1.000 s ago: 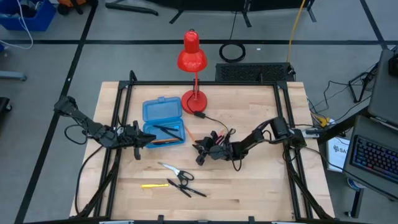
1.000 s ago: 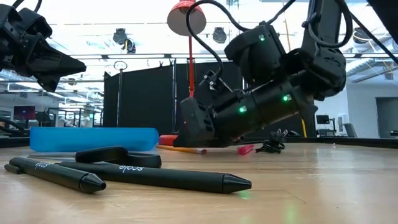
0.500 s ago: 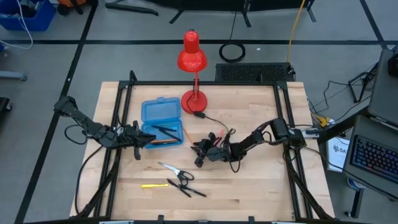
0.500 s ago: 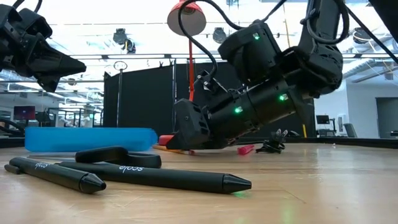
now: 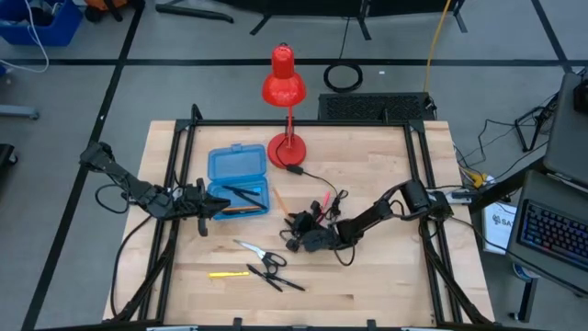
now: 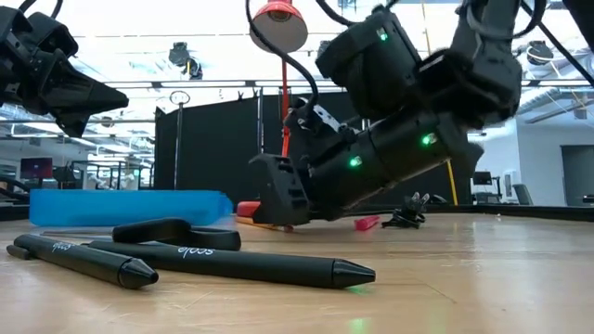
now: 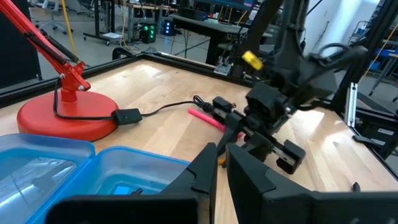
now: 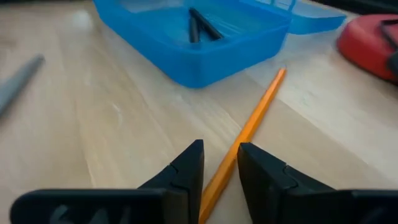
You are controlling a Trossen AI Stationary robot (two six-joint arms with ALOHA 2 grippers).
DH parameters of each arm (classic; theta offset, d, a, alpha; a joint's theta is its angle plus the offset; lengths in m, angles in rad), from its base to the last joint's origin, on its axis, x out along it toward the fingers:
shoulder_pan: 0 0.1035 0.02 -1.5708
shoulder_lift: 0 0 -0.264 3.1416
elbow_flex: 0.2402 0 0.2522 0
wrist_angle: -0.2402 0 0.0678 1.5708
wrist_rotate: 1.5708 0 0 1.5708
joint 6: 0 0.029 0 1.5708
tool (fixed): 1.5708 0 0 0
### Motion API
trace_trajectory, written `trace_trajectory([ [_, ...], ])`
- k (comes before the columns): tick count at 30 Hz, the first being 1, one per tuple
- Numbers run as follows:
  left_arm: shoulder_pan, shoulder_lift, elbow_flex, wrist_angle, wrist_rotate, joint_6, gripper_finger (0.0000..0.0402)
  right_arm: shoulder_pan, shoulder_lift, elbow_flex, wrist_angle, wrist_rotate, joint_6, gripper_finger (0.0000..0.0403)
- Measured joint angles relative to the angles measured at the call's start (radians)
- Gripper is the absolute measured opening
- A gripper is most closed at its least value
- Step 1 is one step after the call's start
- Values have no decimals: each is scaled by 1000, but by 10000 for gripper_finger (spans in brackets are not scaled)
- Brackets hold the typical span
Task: Pick & place school supplies into a supply box
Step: Put the orange pencil into the blue supply box
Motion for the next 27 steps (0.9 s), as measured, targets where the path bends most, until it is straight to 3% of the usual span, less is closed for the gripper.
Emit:
trace_trajectory([
  [11, 0, 0, 0, 0, 1, -5, 37, 2, -22, 32, -76, 13, 3, 49],
  [21, 0, 0, 0, 0, 2, 2, 37, -31, -44, 31, -64, -74, 109, 73],
  [27, 0, 0, 0, 45, 1, 2, 37, -52, -46, 31, -32, -96, 152, 67],
])
